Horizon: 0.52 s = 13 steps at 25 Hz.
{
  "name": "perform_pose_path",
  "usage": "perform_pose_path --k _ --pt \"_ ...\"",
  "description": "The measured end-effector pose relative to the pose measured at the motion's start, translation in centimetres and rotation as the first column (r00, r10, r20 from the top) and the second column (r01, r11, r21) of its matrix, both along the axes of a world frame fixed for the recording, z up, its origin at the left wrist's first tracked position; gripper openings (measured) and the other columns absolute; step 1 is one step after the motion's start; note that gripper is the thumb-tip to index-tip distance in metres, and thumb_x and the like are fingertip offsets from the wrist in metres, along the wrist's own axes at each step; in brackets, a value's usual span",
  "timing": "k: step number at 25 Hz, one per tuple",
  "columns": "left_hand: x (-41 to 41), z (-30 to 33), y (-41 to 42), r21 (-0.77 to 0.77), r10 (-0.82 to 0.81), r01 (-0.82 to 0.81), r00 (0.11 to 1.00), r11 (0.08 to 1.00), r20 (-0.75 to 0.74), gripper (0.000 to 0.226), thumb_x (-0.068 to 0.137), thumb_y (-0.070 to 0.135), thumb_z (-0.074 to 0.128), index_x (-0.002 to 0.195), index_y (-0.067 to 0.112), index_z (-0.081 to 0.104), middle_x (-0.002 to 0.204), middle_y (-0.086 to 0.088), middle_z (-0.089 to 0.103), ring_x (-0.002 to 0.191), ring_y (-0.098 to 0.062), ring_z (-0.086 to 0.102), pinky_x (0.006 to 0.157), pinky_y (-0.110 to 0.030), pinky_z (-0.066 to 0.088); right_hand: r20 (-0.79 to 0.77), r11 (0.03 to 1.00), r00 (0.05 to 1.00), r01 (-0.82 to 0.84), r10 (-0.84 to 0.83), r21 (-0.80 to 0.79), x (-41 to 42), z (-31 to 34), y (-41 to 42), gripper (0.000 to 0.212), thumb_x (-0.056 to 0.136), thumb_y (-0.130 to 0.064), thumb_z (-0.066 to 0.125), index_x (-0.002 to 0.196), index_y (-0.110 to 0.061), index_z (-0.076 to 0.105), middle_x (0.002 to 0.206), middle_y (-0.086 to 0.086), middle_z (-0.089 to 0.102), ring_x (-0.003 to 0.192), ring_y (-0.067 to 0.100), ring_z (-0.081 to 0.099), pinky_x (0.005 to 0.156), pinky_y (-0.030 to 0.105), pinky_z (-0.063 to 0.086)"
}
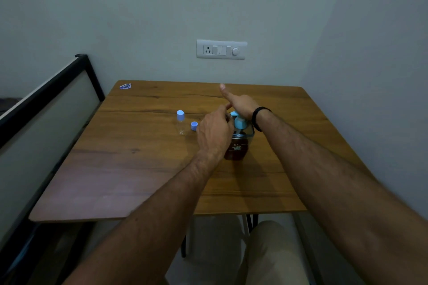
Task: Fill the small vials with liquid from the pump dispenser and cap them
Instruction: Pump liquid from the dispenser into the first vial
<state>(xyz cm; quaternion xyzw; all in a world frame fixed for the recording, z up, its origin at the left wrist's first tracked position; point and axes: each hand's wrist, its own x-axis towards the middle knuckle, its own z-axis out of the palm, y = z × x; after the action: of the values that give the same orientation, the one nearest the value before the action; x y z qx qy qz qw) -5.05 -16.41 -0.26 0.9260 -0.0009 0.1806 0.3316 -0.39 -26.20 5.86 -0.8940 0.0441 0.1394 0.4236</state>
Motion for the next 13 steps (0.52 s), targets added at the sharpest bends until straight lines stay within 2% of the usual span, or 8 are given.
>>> perform_pose_path --k 1,3,7,11,13 --pt "0.0 0.0 0.0 -0.005 0.000 0.000 1.000 1.000 -0.006 0.031 0.100 0.021 0.056 0.130 0.017 0.061 0.099 0.001 0.070 0.084 -0.011 0.057 0.068 -0.025 0.040 0.030 1.000 0.999 0.012 -0.011 -0.017 0.0 -0.2 0.1 0.072 0.092 -0.080 0.036 0.103 -0.018 0.073 0.142 0.012 0.057 0.104 0.024 0.056 0.086 0.039 0.042" --pt "0.1 -0.1 0.0 -0.026 -0.006 0.006 1.000 1.000 -0.007 0.032 0.100 0.020 0.056 0.131 0.018 0.061 0.099 0.001 0.071 0.087 -0.013 0.061 0.068 -0.026 0.042 0.029 0.999 1.000 0.002 -0.001 -0.038 0.3 -0.1 -0.1 0.068 0.093 -0.077 0.039 0.101 -0.019 0.072 0.142 0.011 0.058 0.101 0.022 0.055 0.084 0.038 0.041" --pt "-0.2 0.2 -0.1 -0.021 0.000 0.000 1.000 1.000 -0.014 0.033 0.099 0.021 0.056 0.132 0.020 0.061 0.101 0.002 0.071 0.090 -0.012 0.061 0.067 -0.025 0.038 -0.104 0.999 0.994 -0.037 0.039 0.026 0.0 0.7 -0.5 0.091 0.080 -0.092 0.036 0.120 -0.017 0.070 0.147 0.011 0.050 0.108 0.024 0.052 0.097 0.043 0.044" --pt "-0.3 0.2 -0.1 -0.022 0.015 -0.015 1.000 1.000 -0.019 0.026 0.098 0.018 0.055 0.123 0.015 0.062 0.096 0.000 0.069 0.083 -0.013 0.055 0.065 -0.026 0.034 0.057 0.998 0.997 0.053 -0.052 -0.015 0.1 -0.4 0.0 0.077 0.093 -0.077 0.040 0.109 -0.011 0.076 0.132 0.012 0.063 0.096 0.022 0.057 0.084 0.036 0.044" --pt "-0.3 0.3 -0.1 -0.031 0.006 -0.006 1.000 0.999 -0.015 0.027 0.098 0.018 0.056 0.124 0.015 0.062 0.097 0.000 0.070 0.084 -0.013 0.057 0.066 -0.026 0.035 0.020 0.999 0.999 0.032 -0.032 -0.011 0.2 -0.1 -0.2 0.082 0.088 -0.084 0.038 0.111 -0.014 0.075 0.132 0.009 0.061 0.102 0.023 0.057 0.087 0.038 0.044"
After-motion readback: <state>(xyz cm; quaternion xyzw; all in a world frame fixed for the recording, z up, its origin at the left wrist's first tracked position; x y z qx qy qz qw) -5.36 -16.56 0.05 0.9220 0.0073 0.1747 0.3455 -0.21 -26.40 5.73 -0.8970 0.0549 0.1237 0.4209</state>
